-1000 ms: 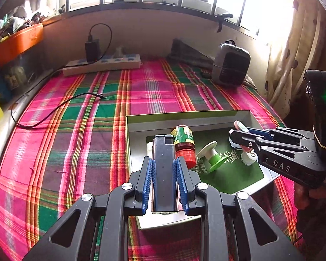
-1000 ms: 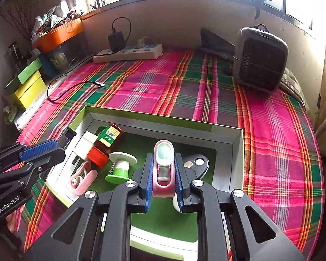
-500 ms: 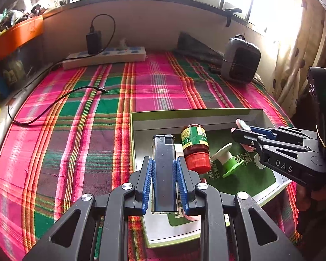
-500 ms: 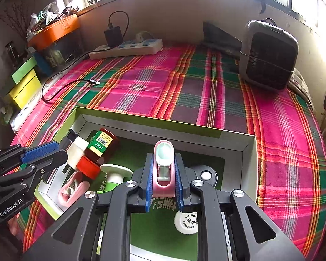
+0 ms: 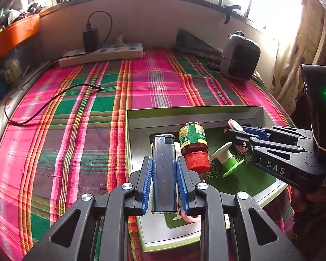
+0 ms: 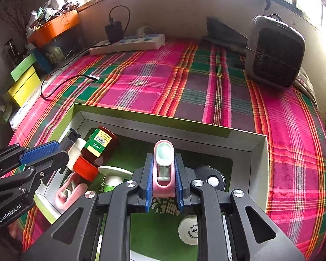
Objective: Organize rigid objects
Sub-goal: 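Carry the lighter and stapler over the tray with both grippers, then lower lighter and stapler into the tray and open both grippers, then move right gripper over the blue USB stick while left gripper moves over the black grid box, then close right gripper on the blue USB stick while left gripper closes on the black box, then lift and carry the USB stick and black box over the tray with both grippers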
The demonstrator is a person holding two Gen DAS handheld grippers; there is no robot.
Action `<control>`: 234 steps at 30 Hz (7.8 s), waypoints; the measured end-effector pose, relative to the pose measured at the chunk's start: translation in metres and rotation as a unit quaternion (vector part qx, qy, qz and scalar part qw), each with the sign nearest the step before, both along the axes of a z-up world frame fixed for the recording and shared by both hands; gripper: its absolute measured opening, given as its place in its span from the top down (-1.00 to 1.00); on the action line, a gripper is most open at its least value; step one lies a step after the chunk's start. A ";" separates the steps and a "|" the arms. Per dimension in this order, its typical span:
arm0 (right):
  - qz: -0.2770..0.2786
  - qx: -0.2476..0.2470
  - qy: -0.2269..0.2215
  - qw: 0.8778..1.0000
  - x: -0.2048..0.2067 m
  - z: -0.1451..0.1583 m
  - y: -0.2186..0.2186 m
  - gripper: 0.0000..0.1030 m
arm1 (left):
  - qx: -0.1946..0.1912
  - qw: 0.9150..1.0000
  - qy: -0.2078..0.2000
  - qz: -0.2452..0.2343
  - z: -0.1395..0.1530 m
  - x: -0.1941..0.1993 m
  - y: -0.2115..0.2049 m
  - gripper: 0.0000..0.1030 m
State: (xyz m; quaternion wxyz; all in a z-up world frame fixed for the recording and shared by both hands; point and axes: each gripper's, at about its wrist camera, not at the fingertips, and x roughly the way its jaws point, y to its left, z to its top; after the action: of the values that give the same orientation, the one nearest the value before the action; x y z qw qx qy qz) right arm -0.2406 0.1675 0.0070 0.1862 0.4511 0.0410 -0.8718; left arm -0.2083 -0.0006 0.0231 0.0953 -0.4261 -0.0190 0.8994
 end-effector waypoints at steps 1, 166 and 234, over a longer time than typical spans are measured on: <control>0.000 -0.001 0.000 1.000 0.000 0.000 0.000 0.64 | -0.002 1.000 0.001 0.000 0.000 0.000 0.001 0.57; -0.023 0.033 0.031 0.999 0.149 -0.010 0.014 0.31 | 0.054 0.998 -0.004 -0.026 0.006 0.125 0.006 0.12; -0.041 0.023 0.029 0.998 0.152 -0.010 0.045 0.31 | -0.011 0.998 -0.023 -0.049 -0.020 0.098 0.049 0.56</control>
State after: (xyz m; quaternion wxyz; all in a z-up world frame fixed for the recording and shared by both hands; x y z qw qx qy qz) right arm -0.0889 0.2129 -0.0025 0.1386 0.4311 0.0485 -0.8903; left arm -0.1103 0.0483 0.0027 0.1344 -0.4480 0.0094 0.8838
